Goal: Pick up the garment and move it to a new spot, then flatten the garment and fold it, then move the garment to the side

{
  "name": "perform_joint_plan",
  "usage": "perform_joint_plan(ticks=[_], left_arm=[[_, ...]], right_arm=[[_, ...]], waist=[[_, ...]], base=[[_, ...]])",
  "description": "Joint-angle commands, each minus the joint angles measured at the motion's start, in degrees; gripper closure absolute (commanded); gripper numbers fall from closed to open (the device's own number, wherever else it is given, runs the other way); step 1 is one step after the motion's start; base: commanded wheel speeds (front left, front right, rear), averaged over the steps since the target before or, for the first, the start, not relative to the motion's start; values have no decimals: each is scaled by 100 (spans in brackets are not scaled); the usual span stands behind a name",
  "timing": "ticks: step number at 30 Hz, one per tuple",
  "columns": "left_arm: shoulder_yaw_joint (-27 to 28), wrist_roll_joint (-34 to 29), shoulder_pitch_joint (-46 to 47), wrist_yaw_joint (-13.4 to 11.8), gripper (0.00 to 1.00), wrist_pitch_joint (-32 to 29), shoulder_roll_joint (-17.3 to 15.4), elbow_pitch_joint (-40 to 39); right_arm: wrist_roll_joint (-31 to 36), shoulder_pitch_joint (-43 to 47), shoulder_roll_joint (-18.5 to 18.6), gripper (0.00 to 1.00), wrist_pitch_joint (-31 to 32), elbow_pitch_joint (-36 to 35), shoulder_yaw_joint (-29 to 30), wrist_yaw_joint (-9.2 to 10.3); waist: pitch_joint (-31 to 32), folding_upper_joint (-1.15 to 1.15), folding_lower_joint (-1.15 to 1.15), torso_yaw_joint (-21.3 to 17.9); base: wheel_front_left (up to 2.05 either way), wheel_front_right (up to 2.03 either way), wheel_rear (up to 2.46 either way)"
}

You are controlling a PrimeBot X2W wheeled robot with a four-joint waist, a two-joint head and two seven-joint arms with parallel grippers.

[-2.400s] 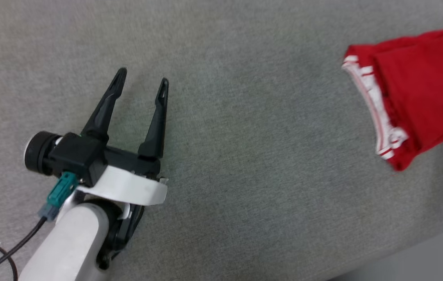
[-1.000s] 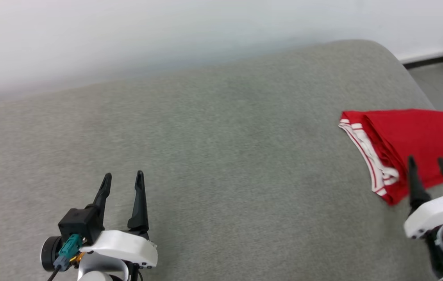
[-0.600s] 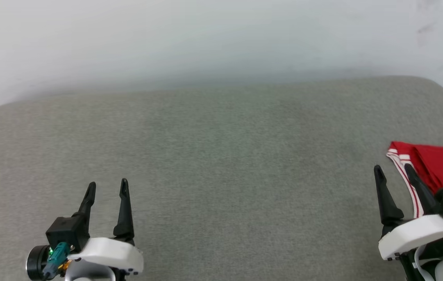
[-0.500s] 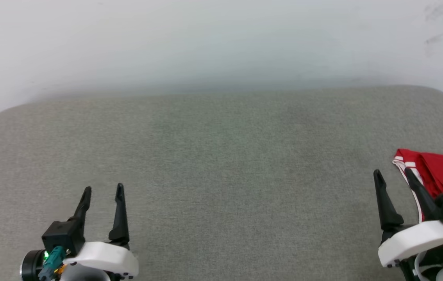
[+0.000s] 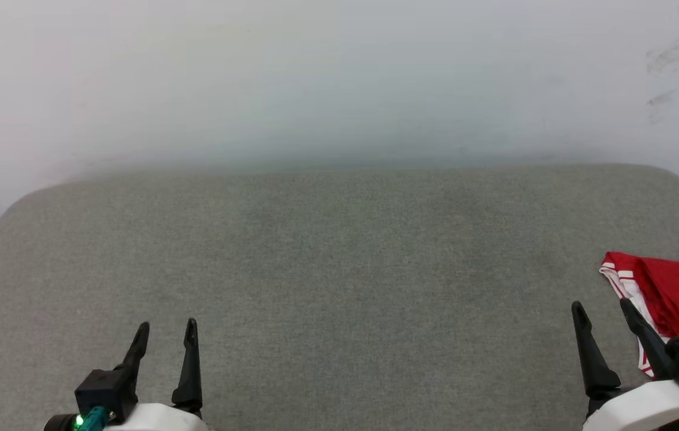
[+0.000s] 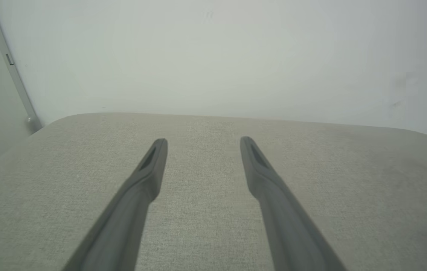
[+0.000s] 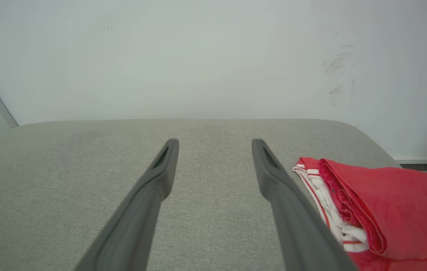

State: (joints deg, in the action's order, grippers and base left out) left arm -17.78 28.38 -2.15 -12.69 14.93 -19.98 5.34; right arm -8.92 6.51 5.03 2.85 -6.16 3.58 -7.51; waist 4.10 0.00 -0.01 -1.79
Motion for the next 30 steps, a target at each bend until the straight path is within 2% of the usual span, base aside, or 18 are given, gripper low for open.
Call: perform_joint_plan(ticks=[1, 10, 24, 25, 30], left_arm=[[27, -35, -74, 33, 0, 35, 16, 26], [103, -127, -74, 197, 0, 26, 96, 176], [163, -210, -5, 258, 0, 27, 204, 303], [148, -191, -54, 254, 100, 13, 210, 291], [221, 101, -70, 333, 100, -78, 319, 368]], right_arm=[[7, 84, -34, 0, 6, -58, 0, 4], [38, 143, -62, 0, 101, -180, -43, 4], [7, 123, -57, 0, 53, -131, -77, 4], [31, 99, -33, 100, 70, -129, -74, 0], [-323, 30, -43, 100, 104, 80, -37, 0]], waist=[[32, 0, 1, -3], [120, 0, 1, -47], [137, 0, 1, -90], [137, 0, 1, -92], [123, 0, 1, -86]], base=[[0, 0, 0], [0, 0, 0], [0, 0, 0], [0, 0, 0], [0, 0, 0]])
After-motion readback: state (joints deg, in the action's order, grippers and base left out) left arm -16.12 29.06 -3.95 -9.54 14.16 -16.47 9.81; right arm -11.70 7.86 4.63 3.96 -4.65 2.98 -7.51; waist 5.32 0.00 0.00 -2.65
